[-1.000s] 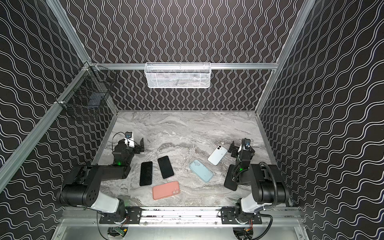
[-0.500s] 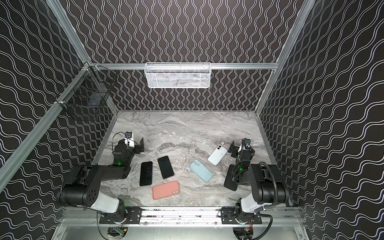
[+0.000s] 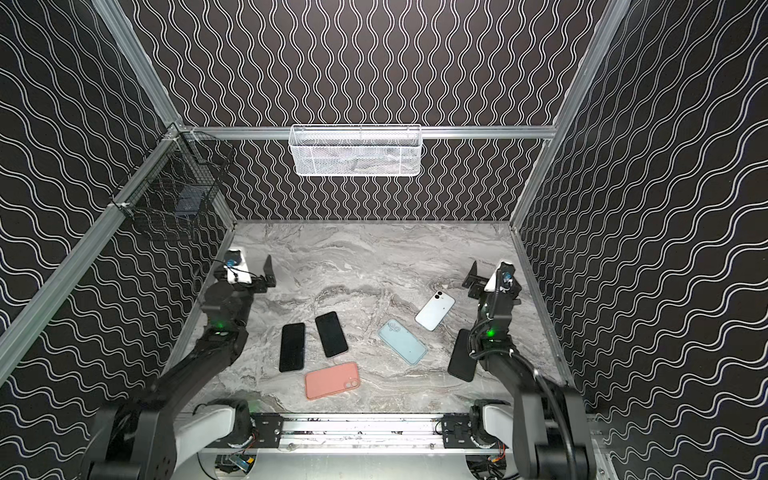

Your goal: Put the phone into the phone case

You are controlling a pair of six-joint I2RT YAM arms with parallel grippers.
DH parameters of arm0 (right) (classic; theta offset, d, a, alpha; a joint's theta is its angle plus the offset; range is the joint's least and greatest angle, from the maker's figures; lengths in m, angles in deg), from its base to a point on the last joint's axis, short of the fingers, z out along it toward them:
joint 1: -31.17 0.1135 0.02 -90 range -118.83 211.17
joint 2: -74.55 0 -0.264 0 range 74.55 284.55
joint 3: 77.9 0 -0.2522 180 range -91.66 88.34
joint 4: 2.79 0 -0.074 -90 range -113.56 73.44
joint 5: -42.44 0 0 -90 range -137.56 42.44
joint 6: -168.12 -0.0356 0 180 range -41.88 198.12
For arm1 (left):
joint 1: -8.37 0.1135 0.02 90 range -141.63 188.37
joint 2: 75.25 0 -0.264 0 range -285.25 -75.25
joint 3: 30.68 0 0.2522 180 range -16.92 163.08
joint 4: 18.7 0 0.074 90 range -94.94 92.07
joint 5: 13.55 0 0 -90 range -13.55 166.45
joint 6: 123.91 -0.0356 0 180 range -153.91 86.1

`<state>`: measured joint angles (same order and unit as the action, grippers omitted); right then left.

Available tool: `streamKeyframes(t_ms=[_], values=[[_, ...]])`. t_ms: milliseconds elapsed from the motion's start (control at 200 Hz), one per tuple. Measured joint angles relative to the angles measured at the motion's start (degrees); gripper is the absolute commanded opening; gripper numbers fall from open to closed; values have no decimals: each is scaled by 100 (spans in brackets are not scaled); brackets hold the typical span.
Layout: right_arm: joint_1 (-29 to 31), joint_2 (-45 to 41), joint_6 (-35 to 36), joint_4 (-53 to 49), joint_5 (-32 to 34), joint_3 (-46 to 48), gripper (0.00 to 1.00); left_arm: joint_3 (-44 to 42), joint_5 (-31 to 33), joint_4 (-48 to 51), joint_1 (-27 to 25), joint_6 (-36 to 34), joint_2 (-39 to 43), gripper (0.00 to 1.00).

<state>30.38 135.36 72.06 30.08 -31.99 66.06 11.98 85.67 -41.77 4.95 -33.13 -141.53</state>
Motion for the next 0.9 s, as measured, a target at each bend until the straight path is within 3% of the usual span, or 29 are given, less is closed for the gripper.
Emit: streamKeyframes(t_ms=[115, 205, 365, 496, 576, 641, 771, 901], values=[[-15, -942, -1602, -1731, 219, -1117, 100, 1075, 96, 1257, 0, 704, 717, 99], [-44, -1248, -2269, -2570, 4, -1801, 100, 1928, 109, 2229, 4, 1300, 975, 99], [-33, -1176, -2603, -3991, -984, -2520, 100, 2618, 162, 3668, 7, 2262, 1228, 99], [-33, -1029, -2603, -5115, -1502, -3047, 100, 2662, -763, 4002, -61, 2540, 1169, 99], [-26, -861, -2594, -5766, -1803, -3211, 100, 2927, -1241, 4212, -487, 2559, 859, 99], [-17, -680, -2476, -6312, -2046, -3274, 100, 3165, -1296, 4557, -1141, 2361, 592, 99], [199, -398, -2295, -7202, -2426, -3143, 100, 3434, -968, 5228, -2544, 1786, 157, 99], [960, -39, -2168, -7934, -2490, -2938, 100, 3421, -407, 5949, -3303, 1451, -306, 99]])
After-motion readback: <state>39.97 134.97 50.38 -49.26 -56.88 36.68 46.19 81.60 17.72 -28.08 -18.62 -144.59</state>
